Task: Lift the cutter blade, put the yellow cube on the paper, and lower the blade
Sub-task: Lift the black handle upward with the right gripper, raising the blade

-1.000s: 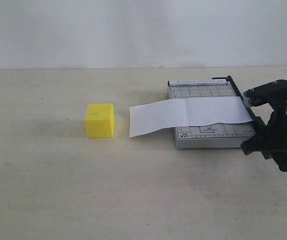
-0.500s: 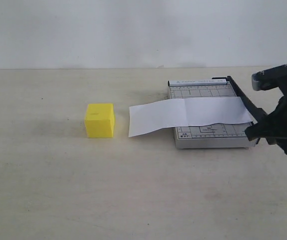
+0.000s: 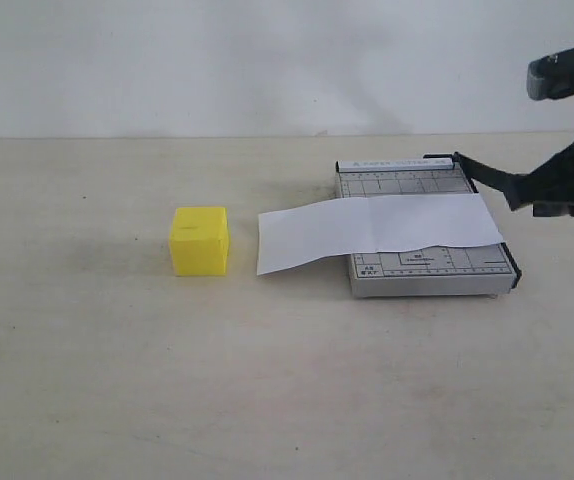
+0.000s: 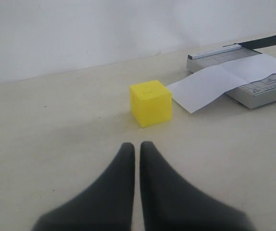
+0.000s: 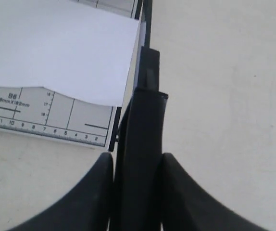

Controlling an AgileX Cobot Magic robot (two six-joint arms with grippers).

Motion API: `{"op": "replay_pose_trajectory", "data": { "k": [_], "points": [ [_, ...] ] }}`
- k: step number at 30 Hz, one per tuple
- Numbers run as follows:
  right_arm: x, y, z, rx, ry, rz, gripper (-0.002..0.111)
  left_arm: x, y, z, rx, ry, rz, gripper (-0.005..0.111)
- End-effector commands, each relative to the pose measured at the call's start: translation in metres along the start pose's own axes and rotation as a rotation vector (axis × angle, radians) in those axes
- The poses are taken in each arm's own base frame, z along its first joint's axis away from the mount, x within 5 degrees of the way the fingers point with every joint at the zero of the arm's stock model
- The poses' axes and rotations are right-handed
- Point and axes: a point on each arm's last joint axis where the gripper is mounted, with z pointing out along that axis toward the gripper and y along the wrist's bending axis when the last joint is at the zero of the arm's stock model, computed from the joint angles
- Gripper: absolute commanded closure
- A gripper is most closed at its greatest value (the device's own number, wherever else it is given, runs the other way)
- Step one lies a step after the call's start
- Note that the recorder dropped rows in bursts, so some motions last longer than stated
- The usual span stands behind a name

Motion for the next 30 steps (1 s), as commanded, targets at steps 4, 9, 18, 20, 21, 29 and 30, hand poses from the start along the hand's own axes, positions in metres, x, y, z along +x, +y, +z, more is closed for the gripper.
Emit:
{"op": "replay_pose_trajectory", "data": {
  "k": [4,9,18,20,21,29,30],
  "points": [
    [-0.035,-0.007,-0.025,0.033,-0.200,-0.049,0.105,0.000,0.000,0.000,-0.009,-0.010,-0.002,0.102],
    [-0.035,-0.007,-0.025,0.033,-0.197,-0.049,0.097,0.000,0.000,0.000,-0.009,-0.010,-0.002,0.102],
    [-0.030,-0.003,-0.024,-0.009,-0.141,-0.011,0.041,0.000,0.000,0.000,-0.009,-0.010,-0.002,0.102],
    [-0.031,-0.002,-0.029,-0.023,-0.166,-0.007,0.042,0.000,0.000,0.000,-0.009,-0.010,-0.002,0.102],
    [-0.033,-0.002,-0.033,-0.035,-0.193,0.002,0.042,0.000,0.000,0.000,-0.009,-0.010,-0.002,0.102],
    [-0.025,0.001,-0.124,-0.122,-0.544,0.009,0.042,0.000,0.000,0.000,-0.009,-0.010,-0.002,0.102],
    [-0.017,0.001,-0.129,-0.117,-0.564,0.011,0.043,0.000,0.000,0.000,-0.009,-0.010,-0.002,0.102]
  ]
}}
